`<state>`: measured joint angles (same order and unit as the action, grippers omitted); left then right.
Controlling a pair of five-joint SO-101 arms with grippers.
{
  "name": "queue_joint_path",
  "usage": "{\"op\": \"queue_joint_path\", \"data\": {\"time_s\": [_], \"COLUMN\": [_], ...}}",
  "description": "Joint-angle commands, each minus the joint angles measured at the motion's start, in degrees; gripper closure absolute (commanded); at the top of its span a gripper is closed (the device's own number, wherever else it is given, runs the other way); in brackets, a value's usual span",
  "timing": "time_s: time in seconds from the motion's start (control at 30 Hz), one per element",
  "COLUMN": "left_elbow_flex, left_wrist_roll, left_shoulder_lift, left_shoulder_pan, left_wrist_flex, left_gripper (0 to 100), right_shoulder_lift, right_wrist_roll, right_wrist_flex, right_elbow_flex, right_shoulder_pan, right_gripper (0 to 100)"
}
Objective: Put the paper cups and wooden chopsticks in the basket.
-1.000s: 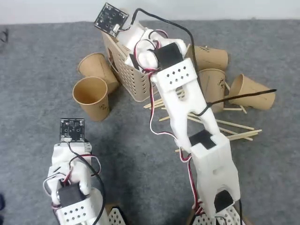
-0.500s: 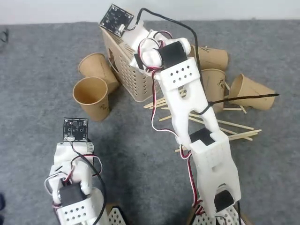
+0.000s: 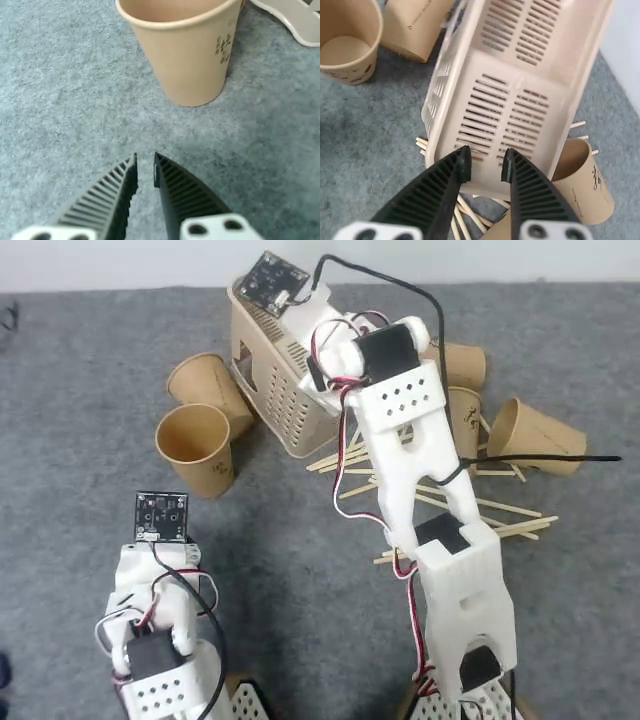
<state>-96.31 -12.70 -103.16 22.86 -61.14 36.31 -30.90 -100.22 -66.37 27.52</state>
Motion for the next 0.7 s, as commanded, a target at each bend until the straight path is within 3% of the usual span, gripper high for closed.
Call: {"op": "queue_joint_path", "data": {"time_s": [0.0, 0.33, 0.67], "left_elbow_flex": [0.6, 0.5, 0.5], "left_wrist_roll": [-0.4, -0.4, -0.4], "left_shoulder_lift": [-0.5, -0.5, -0.5], "left_shoulder_pan": [-0.4, -0.4, -0.4], "left_wrist_flex": [1.1, 1.2, 1.2], "left_gripper": [94, 94, 94], "right_shoulder_lift": [-0.6, -14.0, -32.8], "right_wrist_roll": [-0.4, -1.1, -1.0], "right_wrist_flex": [-2.6, -2.5, -2.5], "right_elbow_flex": [8.0, 38.8, 47.3], "right_shoulder_pan": [-1.1, -0.6, 0.6], "right_gripper": [86.8, 86.8, 86.9]}}
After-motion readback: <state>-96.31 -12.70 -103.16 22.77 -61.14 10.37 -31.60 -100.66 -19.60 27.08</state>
